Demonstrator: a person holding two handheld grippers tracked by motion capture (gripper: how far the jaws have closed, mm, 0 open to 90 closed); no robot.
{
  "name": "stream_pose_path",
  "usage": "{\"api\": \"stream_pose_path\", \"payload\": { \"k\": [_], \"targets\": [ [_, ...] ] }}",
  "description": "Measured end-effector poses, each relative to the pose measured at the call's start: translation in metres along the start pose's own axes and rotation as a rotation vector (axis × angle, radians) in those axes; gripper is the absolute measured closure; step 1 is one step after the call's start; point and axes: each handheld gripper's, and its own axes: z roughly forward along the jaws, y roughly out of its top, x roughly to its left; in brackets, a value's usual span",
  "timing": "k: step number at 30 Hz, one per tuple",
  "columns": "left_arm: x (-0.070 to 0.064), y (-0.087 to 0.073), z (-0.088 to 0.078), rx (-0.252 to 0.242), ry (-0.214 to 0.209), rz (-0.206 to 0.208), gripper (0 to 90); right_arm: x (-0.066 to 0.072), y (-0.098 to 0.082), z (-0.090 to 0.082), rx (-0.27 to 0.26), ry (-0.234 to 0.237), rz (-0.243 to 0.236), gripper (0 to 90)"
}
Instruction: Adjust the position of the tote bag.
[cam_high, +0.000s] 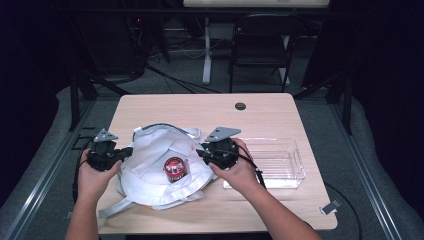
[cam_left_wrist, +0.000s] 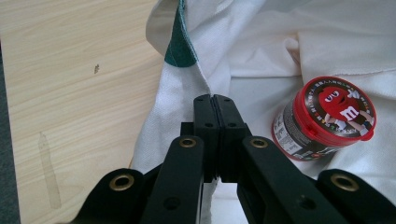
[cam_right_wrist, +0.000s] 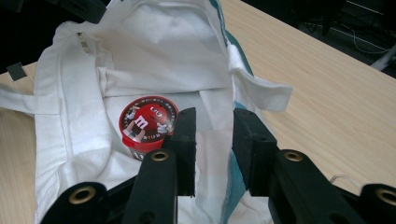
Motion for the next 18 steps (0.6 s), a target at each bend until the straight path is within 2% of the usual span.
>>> {"api": "stream_pose_path", "payload": {
  "k": [5, 6, 18],
  "targets": [
    [0.001, 0.000, 0.000, 0.000, 0.002, 0.000, 89.1, 0.000, -0.008, 0.001, -0.023, -0.030, 0.000, 74.1],
    [0.000, 0.000, 0.000, 0.000, 0.001, -0.003, 89.1, 0.000, -0.010, 0.002, -0.030, -0.029, 0.013, 74.3],
    [0.000, 0.000, 0.001, -0.001, 0.004, 0.003, 89.1, -0.001, -0.013, 0.007, -0.013, -0.037, 0.022, 75.9]
  ]
}}
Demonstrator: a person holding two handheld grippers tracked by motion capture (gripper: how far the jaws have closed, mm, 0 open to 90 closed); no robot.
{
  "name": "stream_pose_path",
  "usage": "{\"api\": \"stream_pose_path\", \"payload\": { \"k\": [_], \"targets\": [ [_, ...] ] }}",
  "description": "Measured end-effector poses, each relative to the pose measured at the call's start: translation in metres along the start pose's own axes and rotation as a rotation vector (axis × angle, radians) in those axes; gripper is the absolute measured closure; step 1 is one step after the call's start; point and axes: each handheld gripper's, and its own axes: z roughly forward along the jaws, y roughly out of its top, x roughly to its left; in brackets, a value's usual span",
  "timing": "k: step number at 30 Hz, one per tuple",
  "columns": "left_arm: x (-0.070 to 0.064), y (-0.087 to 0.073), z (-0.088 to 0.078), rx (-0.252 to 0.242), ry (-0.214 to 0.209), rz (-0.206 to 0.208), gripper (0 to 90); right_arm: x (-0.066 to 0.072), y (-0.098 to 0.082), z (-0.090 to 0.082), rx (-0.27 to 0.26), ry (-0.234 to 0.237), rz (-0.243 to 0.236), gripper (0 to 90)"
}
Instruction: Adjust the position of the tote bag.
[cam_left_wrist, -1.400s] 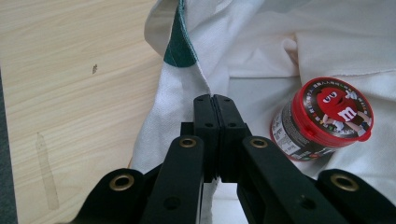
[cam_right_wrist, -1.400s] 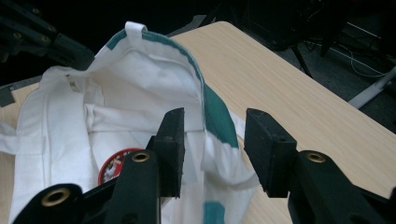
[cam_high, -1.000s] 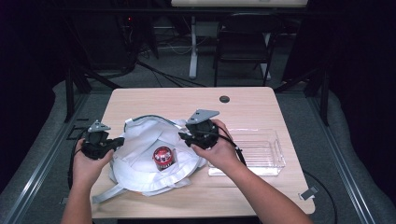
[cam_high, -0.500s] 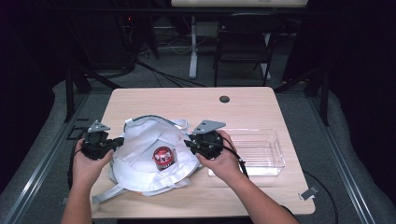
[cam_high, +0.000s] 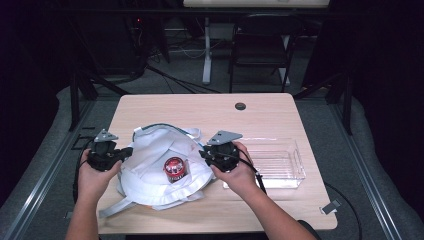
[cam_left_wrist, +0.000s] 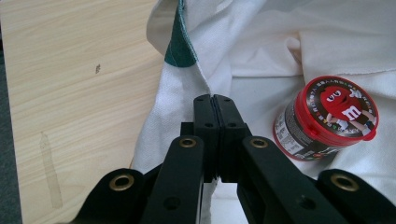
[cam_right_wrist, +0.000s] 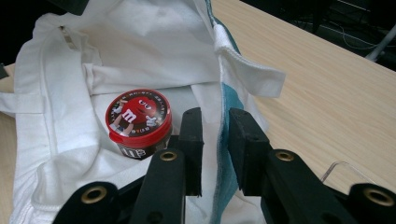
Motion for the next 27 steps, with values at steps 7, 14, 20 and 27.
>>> {"api": "stream_pose_path", "payload": {
  "k": [7, 14, 20, 27],
  "targets": [
    [0.000, 0.000, 0.000, -0.003, 0.001, 0.001, 89.1, 0.001, 0.002, 0.003, -0.002, -0.014, -0.007, 76.9],
    [0.000, 0.000, 0.001, -0.008, 0.001, 0.002, 89.1, 0.001, 0.009, 0.007, -0.005, -0.029, -0.025, 76.4],
    [0.000, 0.000, 0.002, -0.013, 0.002, 0.001, 89.1, 0.000, 0.016, 0.010, 0.002, -0.047, -0.052, 80.4],
    [0.001, 0.001, 0.003, -0.006, -0.001, 0.004, 89.1, -0.001, 0.018, 0.018, 0.031, -0.058, -0.077, 87.5]
  ]
}}
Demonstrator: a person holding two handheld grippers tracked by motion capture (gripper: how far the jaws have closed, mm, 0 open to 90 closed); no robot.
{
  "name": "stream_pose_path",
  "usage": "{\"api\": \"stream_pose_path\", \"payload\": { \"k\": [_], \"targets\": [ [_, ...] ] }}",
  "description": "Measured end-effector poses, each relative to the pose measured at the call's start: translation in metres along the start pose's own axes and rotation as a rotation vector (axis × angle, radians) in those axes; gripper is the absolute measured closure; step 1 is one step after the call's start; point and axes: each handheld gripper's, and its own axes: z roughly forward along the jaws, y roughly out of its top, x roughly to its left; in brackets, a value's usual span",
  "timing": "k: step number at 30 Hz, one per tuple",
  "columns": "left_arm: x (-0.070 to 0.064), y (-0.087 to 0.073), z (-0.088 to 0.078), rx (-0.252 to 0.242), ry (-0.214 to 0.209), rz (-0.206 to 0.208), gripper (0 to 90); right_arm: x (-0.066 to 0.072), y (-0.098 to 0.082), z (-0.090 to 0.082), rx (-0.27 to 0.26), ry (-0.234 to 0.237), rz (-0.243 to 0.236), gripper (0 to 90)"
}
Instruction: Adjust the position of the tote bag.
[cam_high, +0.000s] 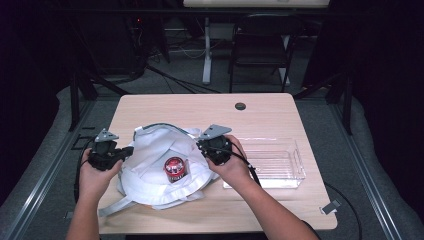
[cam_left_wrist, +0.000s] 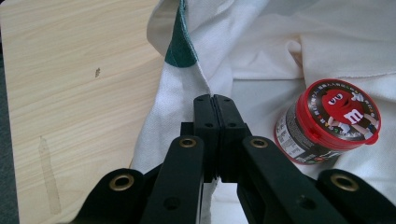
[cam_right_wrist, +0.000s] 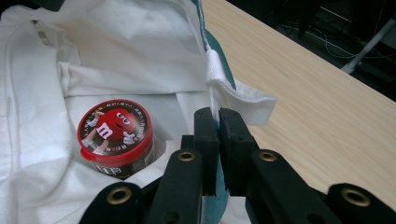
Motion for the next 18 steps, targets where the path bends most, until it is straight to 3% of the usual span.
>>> {"api": "stream_pose_path", "payload": {
  "k": [18],
  "targets": [
    [0.006, -0.005, 0.013, 0.025, -0.004, -0.021, 89.0, -0.007, -0.001, 0.013, 0.071, -0.020, -0.007, 89.4]
  ]
}}
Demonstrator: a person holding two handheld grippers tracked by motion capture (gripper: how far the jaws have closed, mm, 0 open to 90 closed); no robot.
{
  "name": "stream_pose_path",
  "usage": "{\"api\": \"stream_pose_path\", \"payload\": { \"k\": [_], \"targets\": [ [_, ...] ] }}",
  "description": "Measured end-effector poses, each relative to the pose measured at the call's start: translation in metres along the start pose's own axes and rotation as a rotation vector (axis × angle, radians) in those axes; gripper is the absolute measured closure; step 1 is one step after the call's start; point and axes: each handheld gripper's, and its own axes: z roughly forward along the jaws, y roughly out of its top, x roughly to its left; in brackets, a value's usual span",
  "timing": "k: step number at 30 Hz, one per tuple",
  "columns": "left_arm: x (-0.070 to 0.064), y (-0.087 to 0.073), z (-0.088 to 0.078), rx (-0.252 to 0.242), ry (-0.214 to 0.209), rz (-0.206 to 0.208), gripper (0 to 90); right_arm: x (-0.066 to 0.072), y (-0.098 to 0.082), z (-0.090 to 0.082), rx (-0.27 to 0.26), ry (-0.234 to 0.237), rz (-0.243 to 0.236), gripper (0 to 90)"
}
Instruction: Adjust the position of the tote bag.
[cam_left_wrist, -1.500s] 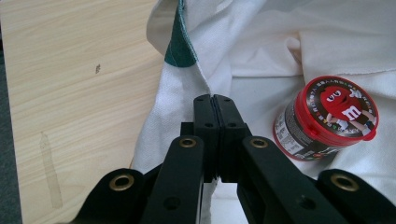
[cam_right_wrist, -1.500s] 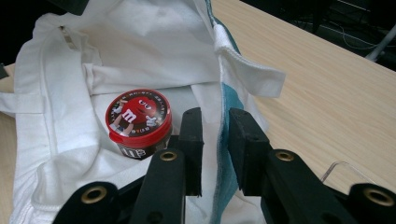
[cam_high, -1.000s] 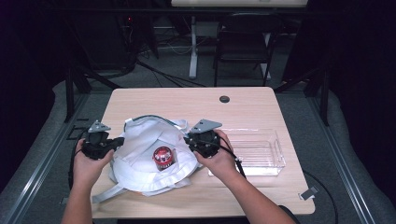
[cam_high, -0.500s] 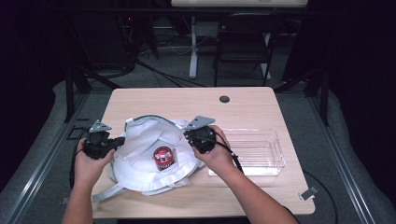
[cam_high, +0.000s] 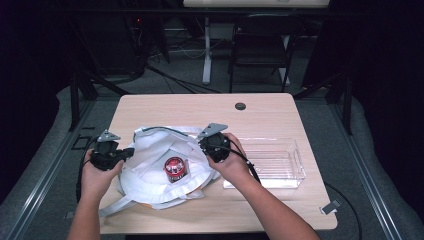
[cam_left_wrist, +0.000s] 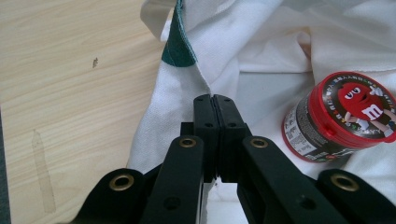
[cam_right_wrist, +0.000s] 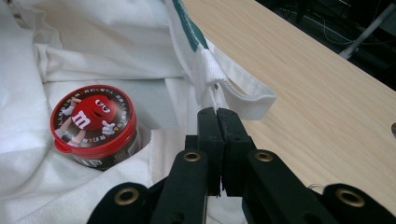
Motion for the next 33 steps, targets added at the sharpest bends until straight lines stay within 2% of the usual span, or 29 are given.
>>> {"api": "stream_pose_path", "payload": {
  "k": [6, 13, 15, 16, 26, 27, 33],
  "targets": [
    [0.000, -0.001, 0.004, 0.000, 0.007, 0.001, 89.1, -0.003, -0.003, 0.006, 0.016, 0.002, 0.017, 89.4],
    [0.003, -0.003, 0.008, 0.031, 0.000, 0.000, 89.0, -0.006, -0.008, 0.014, 0.046, 0.012, 0.035, 89.4],
    [0.002, -0.004, 0.011, 0.019, 0.005, -0.011, 89.1, -0.006, -0.009, 0.014, 0.047, 0.012, 0.038, 89.4],
    [0.002, -0.004, 0.011, 0.034, 0.000, -0.004, 89.1, -0.006, -0.009, 0.015, 0.052, 0.012, 0.038, 89.4],
    [0.003, -0.007, 0.020, 0.059, 0.001, -0.002, 89.1, -0.005, -0.017, 0.024, 0.084, 0.023, 0.050, 89.3],
    [0.002, -0.007, 0.020, 0.074, -0.005, -0.002, 89.1, -0.005, -0.018, 0.024, 0.090, 0.022, 0.044, 89.4],
    [0.002, -0.008, 0.024, 0.093, -0.001, 0.004, 89.0, 0.003, -0.020, 0.023, 0.096, 0.022, 0.008, 89.4]
  ]
}}
